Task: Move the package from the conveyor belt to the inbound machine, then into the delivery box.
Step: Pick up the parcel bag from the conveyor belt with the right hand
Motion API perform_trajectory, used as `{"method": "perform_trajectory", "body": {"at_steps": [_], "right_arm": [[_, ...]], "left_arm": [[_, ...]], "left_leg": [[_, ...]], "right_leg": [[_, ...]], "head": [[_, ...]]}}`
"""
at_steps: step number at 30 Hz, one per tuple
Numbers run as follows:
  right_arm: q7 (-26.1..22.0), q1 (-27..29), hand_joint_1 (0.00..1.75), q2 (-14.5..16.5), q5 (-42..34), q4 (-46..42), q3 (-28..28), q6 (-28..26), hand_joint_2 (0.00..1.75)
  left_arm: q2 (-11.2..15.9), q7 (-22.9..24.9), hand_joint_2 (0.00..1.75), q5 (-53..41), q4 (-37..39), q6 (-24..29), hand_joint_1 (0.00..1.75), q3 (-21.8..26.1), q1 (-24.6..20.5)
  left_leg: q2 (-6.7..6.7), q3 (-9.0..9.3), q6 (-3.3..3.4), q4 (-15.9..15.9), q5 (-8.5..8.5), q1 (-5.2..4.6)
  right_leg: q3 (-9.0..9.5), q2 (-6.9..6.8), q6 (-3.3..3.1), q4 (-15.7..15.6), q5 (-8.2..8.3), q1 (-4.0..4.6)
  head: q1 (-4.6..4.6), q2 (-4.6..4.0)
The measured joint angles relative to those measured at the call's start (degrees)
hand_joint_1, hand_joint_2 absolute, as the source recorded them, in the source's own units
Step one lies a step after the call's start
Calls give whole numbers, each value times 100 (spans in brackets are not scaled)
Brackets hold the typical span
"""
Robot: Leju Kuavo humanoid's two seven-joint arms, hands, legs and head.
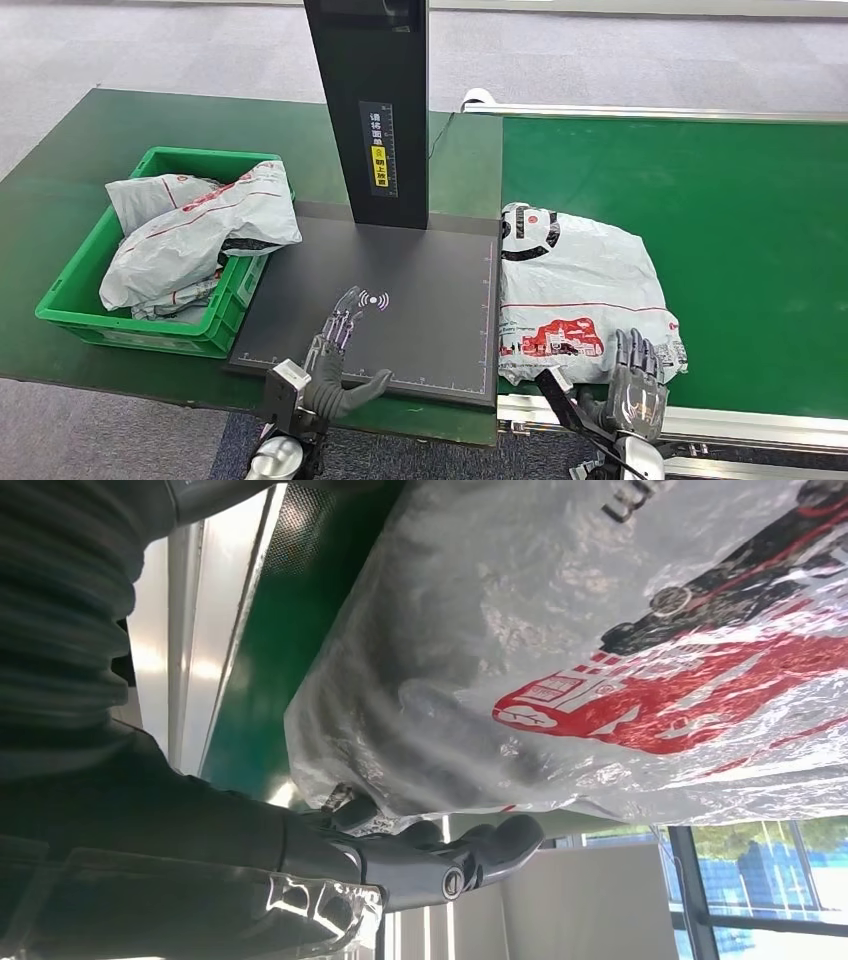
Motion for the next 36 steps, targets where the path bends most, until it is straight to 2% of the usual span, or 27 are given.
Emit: {"method": "perform_trajectory", "body": {"at_steps": [3,5,7,9,28,31,36], "right_arm": [[26,-56,0,-2,11,88,-30,0,175],[42,-91,72,-2,16,143,-62,0,175],[47,-116,160,-2,15,203,-106,0,175],[48,-120,175,-1,9,258,-144,0,175],[-389,-109,175,25,-189,372,-356,0,175],[-731,-100,175,88,-376,338,-493,0,175],[-1924,-25,175,433,-759,25,-1183,0,175]], "left_arm": [[0,0,175,-15,0,12,0,27,13],[0,0,175,-36,-1,14,0,44,36],[0,0,175,-57,-2,15,0,55,67],[0,0,175,-70,-2,14,0,64,89],[0,0,175,-149,1,-20,0,124,96],[0,0,175,-144,4,-9,0,131,96],[0,1,175,-105,4,42,0,155,98]], "left_leg": [[0,4,0,0,0,0],[0,8,0,0,0,0],[-1,11,0,0,0,0],[-2,10,0,0,0,0],[-2,9,0,0,0,0],[-2,9,0,0,0,0],[-2,7,0,0,0,1]], "right_leg": [[4,0,0,0,0,0],[8,0,0,0,0,0],[11,-1,0,0,0,0],[11,-1,0,0,0,0],[10,-1,0,0,0,0],[9,-1,0,0,0,0],[7,-1,0,0,0,1]], "head": [[0,0],[1,0],[1,0],[-1,0],[-1,0],[-1,0],[-1,0]]}}
